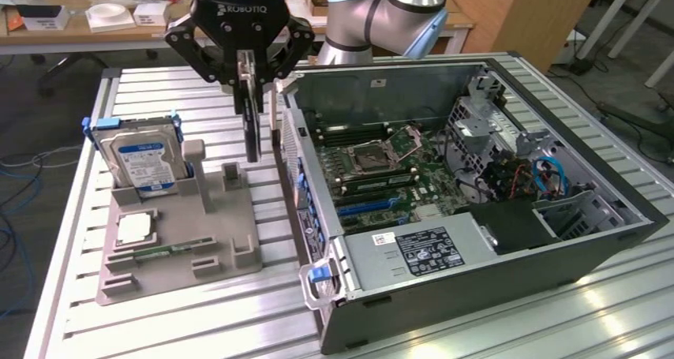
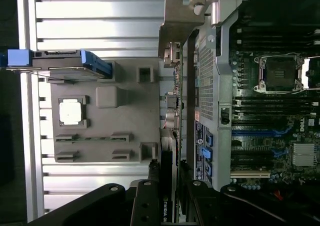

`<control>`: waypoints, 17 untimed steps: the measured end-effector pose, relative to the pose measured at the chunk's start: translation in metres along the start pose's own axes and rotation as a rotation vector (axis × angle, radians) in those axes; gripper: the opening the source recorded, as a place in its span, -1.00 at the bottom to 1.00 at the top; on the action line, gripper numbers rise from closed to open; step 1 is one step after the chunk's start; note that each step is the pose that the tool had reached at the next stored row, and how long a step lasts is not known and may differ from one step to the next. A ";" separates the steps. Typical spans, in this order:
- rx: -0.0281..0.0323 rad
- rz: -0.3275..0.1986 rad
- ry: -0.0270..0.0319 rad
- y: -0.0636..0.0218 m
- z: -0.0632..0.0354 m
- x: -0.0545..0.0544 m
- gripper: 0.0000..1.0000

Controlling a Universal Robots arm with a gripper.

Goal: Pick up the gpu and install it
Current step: 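Pick up the gpu and move the gpu toward the slot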

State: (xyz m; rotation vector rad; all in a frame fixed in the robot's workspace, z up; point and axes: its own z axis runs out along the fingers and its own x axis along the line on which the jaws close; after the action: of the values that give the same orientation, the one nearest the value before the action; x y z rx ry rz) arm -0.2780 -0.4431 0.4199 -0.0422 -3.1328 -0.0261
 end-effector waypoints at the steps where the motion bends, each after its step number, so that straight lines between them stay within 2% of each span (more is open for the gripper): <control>1: 0.0000 0.000 0.0000 0.0000 -0.0010 0.000 -0.47; 6: -0.0001 0.000 -0.0001 0.0001 -0.0066 0.000 -0.47; 11: -0.0004 0.000 -0.0001 0.0001 -0.0068 0.000 -0.47; 13: -0.0030 0.000 0.0003 0.0002 -0.0070 -0.002 -0.47; 17: -0.0040 0.000 0.0001 0.0003 -0.0069 -0.006 -0.47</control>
State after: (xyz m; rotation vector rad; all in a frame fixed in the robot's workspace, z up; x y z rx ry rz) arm -0.2722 -0.4431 0.4267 -0.0420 -3.1327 -0.0323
